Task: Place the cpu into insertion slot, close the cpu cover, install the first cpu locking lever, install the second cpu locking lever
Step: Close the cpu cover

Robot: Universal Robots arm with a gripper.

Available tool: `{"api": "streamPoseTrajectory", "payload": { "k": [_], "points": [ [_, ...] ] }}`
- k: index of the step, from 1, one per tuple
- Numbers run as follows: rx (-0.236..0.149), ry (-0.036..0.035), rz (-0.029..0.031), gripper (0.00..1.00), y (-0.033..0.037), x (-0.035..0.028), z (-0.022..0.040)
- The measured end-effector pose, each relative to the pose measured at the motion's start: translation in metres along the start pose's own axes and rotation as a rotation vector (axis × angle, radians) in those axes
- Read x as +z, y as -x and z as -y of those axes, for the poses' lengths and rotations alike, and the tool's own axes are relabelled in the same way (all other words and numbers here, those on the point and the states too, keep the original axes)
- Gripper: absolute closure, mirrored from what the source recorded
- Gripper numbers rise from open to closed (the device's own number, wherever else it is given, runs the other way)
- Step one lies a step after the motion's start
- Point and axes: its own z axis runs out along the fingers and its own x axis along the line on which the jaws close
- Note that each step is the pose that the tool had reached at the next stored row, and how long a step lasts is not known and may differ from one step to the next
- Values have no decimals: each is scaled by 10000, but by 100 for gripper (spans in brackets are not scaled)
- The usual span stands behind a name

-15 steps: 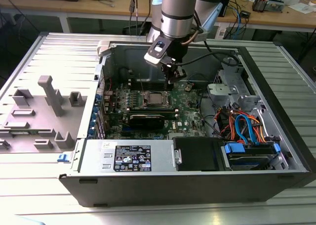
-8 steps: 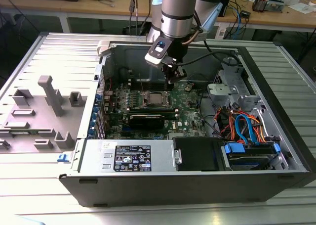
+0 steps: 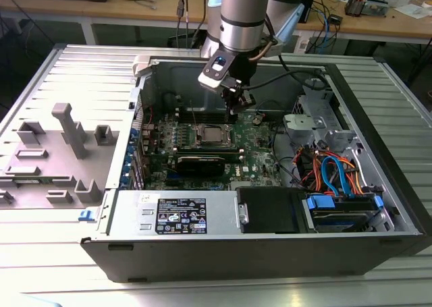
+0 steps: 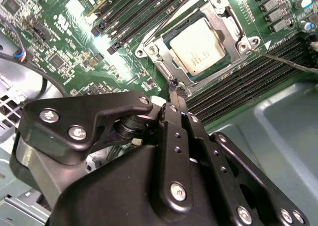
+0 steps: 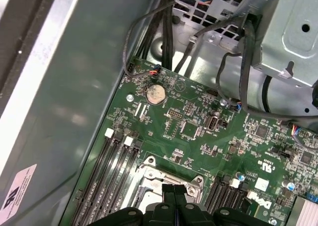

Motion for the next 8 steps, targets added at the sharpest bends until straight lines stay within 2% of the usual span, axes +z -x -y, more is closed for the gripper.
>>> {"api": "streamPoseTrajectory", "payload": {
  "k": [3,8],
  "points": [
    [-659,38,0,89,-1,4,0],
    [-1478,82,2,89,-1,8,0]
  ]
}}
